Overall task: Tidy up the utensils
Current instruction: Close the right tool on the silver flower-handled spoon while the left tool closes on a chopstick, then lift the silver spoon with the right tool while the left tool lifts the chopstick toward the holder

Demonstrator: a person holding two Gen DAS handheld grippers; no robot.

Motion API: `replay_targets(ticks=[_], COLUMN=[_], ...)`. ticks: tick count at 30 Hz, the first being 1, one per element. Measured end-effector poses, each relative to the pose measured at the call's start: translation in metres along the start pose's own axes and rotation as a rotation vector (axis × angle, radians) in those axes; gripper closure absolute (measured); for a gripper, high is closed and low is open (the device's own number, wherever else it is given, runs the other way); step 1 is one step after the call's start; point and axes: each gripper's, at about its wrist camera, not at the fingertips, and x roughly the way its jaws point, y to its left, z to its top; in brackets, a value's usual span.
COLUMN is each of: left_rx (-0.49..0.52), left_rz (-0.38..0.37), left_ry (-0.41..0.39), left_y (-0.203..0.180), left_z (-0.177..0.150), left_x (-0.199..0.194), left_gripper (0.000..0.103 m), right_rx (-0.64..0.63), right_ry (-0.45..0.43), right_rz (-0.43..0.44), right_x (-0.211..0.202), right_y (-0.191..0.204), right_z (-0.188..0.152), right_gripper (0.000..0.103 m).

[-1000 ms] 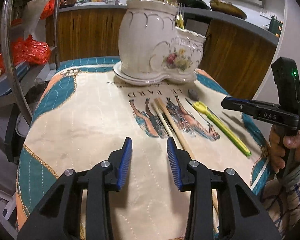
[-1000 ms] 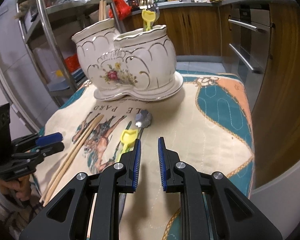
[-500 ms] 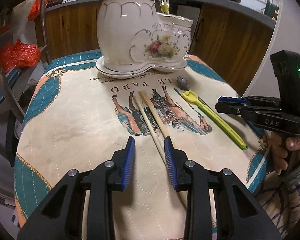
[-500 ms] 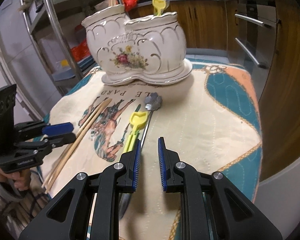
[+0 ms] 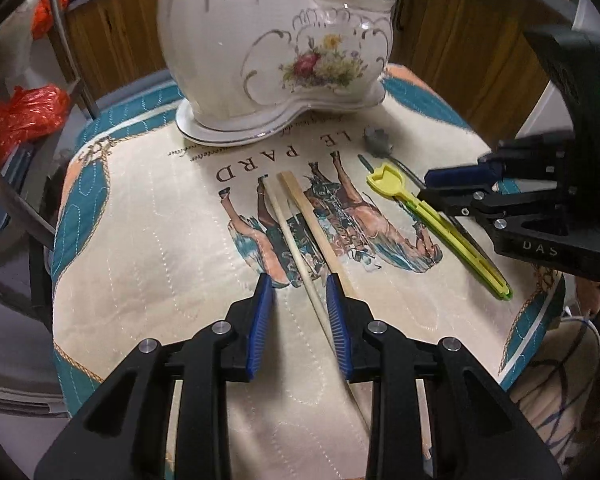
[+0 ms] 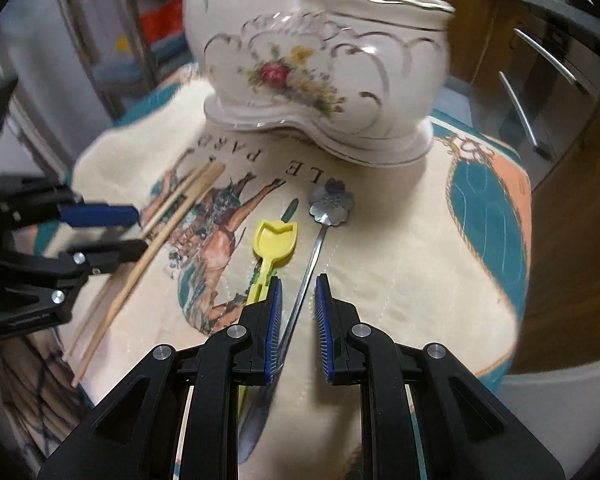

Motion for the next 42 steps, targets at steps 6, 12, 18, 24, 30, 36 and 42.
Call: replay_targets(ticks=[6,12,18,24,30,36,42], left_rx=[-0.003,-0.021,0.010,0.040,0.060,0.019,-0.049], left_rz=[0.005,0.012,0.024,0.029,0.032,0.005,-0.073], left_ry=[0.104,0.144,0.209,0.295,0.333,0.295,0.195], left_y=[0.014,0.033,0.037,0.036,0.031,0.039,0.053], left_z=[0.016,0.016,0.012,0.019,0.021,0.018,0.005], left_x=[0.006,0.005,0.004,0.006,0.008,0.005,-0.008], left_gripper=[0.093,0.098,0.098,0.096,0.094,0.099,0.099], right_rx=[-0.066,-0.094,-0.085,-0.061,-0.043,-0.012,-0.004], right_ry=[0.131,0.265,0.371,0.410,0.398,0.388,0.324], right_rz=[-0.041,-0.122,-0.125,-0.120,-0.118,-0.106,-0.075], right_x=[0.006,0.007,0.007,0.009,0.011,0.004,-0.014], right_y=[0.011,0.004,-0.009,-0.010,-0.014,-0.028,-0.035], right_z=[0.015,0.015,0.009,0.014,0.020,0.010,0.004], right_gripper=[0.092,0.097,0.097,0.097,0.098,0.099,0.099])
